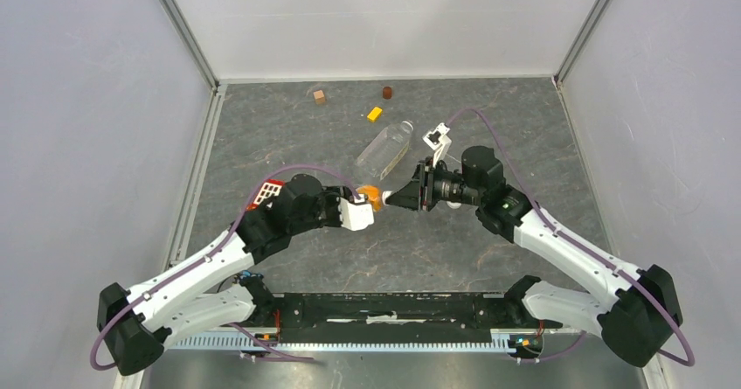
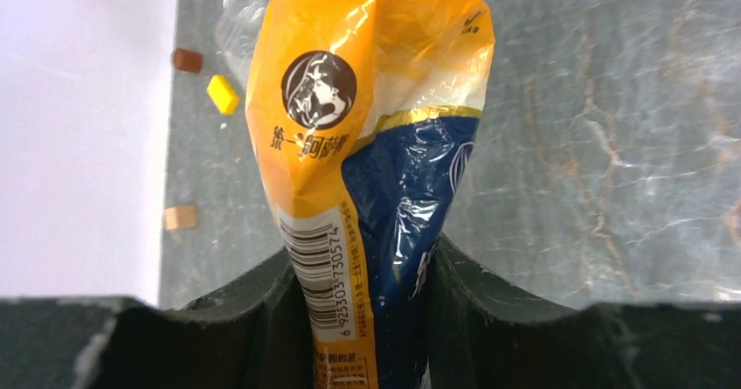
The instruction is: Screw on the bottle caps
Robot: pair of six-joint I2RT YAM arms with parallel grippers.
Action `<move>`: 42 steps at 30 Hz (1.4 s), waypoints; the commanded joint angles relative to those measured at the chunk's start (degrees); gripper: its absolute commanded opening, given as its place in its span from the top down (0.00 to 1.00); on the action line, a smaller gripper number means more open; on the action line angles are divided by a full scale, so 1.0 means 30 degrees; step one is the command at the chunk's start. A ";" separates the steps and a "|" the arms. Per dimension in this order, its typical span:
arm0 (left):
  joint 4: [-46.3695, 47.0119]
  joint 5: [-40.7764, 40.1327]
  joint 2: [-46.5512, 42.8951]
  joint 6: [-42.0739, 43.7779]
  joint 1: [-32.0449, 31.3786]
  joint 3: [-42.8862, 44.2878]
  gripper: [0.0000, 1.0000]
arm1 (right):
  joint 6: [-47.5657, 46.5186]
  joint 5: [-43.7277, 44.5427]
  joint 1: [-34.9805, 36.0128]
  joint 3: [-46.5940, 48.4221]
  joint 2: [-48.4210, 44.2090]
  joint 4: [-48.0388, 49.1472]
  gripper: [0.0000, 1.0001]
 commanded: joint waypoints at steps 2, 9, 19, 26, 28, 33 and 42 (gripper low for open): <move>0.5931 -0.0934 -0.0761 0.2710 -0.1347 -0.0251 0.98 | 0.5697 0.0372 0.0123 0.0079 0.0599 0.2077 1.00; 0.3385 -0.1540 -0.0516 0.1159 -0.1317 0.0165 0.98 | -0.2306 -0.0209 0.0108 -0.0568 -0.1037 0.4020 0.62; -0.3591 0.2743 0.1794 -0.1140 -0.0454 0.3837 0.98 | -2.0888 -0.3107 0.0120 -0.2336 -0.5900 0.1840 0.29; -0.5637 0.6010 0.3325 -0.1587 0.0513 0.5585 0.98 | -2.8687 -0.4571 0.0115 -0.1315 -0.6535 -0.3413 0.30; -0.5967 0.6501 0.3653 -0.1631 0.0587 0.6003 0.98 | -2.9439 -0.4544 0.0122 -0.1043 -0.6452 -0.4114 0.34; -0.6476 0.7028 0.4160 -0.1513 0.0616 0.6621 0.98 | -3.0572 -0.4837 0.0123 -0.0799 -0.6298 -0.4928 0.38; -0.6808 0.7496 0.4590 -0.1522 0.0615 0.6968 0.98 | -3.1337 -0.5267 0.0123 -0.0537 -0.6113 -0.4917 0.41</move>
